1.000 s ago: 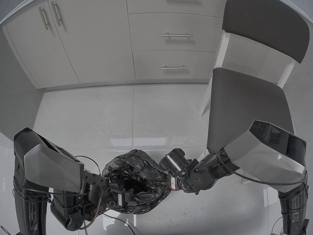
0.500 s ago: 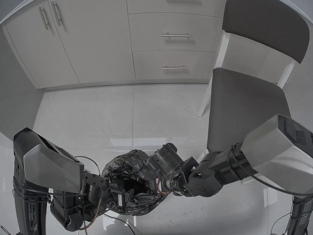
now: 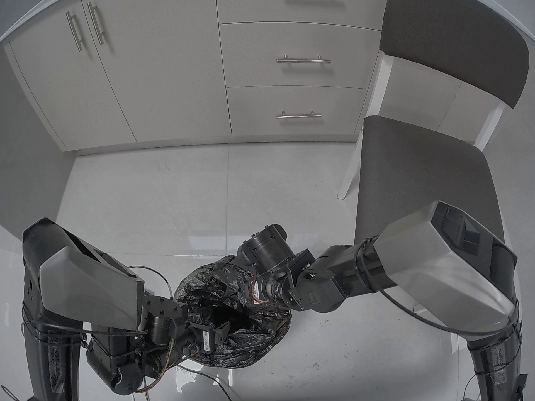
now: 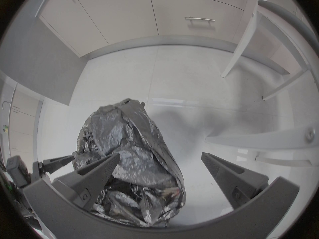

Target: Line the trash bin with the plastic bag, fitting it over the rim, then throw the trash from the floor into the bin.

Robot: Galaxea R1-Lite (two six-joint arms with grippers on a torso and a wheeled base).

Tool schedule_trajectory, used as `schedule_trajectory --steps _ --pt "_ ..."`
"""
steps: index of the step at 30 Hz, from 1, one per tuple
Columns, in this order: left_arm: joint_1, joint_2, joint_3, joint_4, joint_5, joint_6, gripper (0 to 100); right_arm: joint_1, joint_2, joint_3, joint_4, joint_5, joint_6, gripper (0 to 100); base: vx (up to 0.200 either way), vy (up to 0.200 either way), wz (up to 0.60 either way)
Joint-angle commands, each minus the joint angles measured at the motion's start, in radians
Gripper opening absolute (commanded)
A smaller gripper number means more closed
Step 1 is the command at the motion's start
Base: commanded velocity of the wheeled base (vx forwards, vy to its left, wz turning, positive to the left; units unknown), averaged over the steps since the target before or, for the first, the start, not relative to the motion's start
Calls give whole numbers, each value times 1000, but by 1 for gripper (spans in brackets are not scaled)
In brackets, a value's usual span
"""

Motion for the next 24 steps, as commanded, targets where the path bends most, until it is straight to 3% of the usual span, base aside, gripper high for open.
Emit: schedule_trajectory --steps 1,19,24 --pt "-1 -2 0 -1 0 -1 100 -28 68 -83 2 -3 -38 100 0 0 0" --pt "0 0 -6 -1 2 -1 100 -75 102 -187 14 -29 -73 100 0 0 0" --pt "0 -2 -8 -1 16 -1 100 -105 163 -255 12 -116 -71 100 0 0 0"
